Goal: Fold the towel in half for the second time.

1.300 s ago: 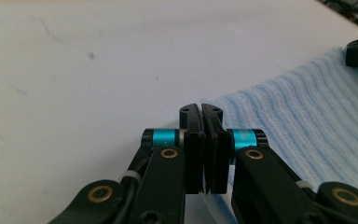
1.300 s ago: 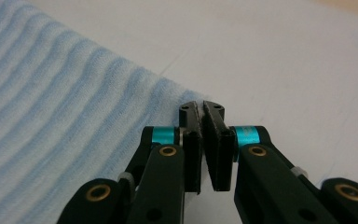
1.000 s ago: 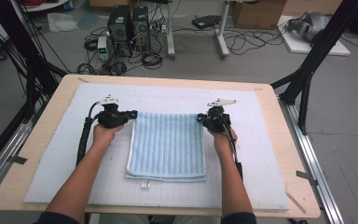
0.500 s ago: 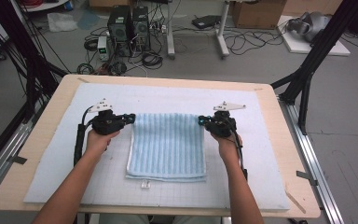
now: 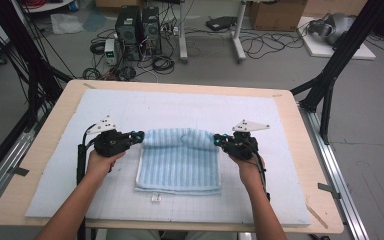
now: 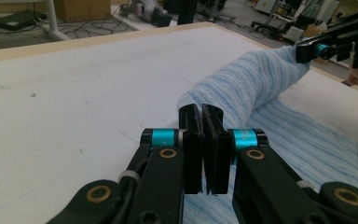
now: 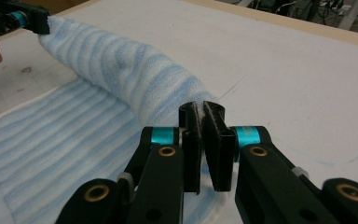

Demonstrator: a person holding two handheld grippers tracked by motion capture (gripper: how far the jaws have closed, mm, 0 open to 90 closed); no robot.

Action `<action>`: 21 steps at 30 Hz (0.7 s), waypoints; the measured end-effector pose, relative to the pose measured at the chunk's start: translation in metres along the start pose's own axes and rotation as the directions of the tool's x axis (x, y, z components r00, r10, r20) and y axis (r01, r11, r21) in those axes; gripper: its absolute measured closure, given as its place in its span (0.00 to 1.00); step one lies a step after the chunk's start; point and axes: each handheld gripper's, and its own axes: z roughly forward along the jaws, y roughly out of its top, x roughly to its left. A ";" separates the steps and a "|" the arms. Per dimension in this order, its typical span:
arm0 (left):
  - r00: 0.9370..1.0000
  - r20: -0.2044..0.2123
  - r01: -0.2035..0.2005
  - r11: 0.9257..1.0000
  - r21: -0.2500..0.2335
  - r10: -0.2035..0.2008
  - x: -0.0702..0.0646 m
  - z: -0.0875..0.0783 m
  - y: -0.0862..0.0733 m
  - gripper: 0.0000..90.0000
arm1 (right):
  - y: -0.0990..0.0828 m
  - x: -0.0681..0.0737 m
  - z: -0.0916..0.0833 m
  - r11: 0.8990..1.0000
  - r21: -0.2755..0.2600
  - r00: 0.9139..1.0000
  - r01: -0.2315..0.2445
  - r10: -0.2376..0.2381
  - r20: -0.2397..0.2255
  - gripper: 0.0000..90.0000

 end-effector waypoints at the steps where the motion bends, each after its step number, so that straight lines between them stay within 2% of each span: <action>1: 1.000 0.003 -0.005 1.000 0.001 0.005 -0.001 -0.002 -0.001 0.96 | -0.005 0.001 -0.004 1.000 -0.004 1.000 -0.004 0.004 -0.007 0.95; 4: 1.000 0.008 -0.011 1.000 0.003 0.011 -0.005 -0.007 -0.006 0.96 | -0.011 0.004 -0.009 1.000 -0.011 1.000 -0.011 0.011 -0.020 0.95; 10: 0.999 0.037 -0.038 0.999 0.026 0.037 -0.017 -0.015 -0.017 0.96 | -0.025 0.014 -0.018 1.000 -0.006 0.999 0.006 -0.007 -0.041 0.95; 21: 0.996 0.067 -0.053 0.998 0.036 0.050 -0.031 -0.029 -0.031 0.96 | -0.047 0.026 -0.031 1.000 -0.010 0.998 0.003 -0.004 -0.065 0.94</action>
